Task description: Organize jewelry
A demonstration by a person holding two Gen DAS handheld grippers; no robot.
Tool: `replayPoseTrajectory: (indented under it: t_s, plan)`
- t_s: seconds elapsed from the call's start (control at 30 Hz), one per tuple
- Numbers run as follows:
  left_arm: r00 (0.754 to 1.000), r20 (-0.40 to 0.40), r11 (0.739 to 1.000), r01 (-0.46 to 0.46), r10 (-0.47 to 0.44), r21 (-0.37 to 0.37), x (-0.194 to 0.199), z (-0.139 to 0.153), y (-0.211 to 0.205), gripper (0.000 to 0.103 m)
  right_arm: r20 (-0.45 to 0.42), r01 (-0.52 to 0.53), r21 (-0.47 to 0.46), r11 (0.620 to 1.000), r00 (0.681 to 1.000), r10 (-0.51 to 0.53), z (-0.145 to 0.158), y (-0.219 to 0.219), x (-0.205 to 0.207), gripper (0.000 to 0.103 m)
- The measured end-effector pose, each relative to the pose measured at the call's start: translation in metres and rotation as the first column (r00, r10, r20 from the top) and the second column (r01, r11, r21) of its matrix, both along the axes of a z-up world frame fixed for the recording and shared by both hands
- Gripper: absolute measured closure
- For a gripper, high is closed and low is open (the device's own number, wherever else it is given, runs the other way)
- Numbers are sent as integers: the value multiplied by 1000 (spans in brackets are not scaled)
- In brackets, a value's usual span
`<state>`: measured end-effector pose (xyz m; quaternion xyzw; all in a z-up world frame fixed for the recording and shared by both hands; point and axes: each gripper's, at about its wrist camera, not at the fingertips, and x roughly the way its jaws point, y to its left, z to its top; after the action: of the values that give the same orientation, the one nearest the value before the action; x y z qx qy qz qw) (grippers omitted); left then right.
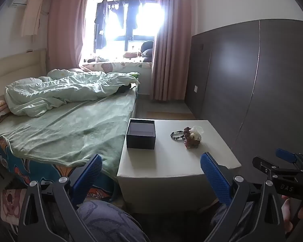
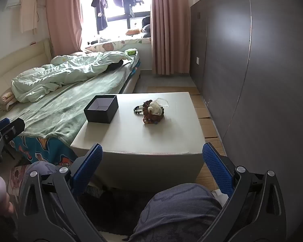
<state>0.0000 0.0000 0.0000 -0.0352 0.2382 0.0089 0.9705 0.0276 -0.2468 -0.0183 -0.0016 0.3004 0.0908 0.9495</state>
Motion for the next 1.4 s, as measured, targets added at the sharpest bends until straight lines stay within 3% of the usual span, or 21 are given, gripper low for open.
replayPoseTrajectory:
  t_s: [1.4]
  plan:
    - [1000,9,1000,9,-10,11,4,1,-1,8,14,-3,4,1000,1000,3,3,1,0,4]
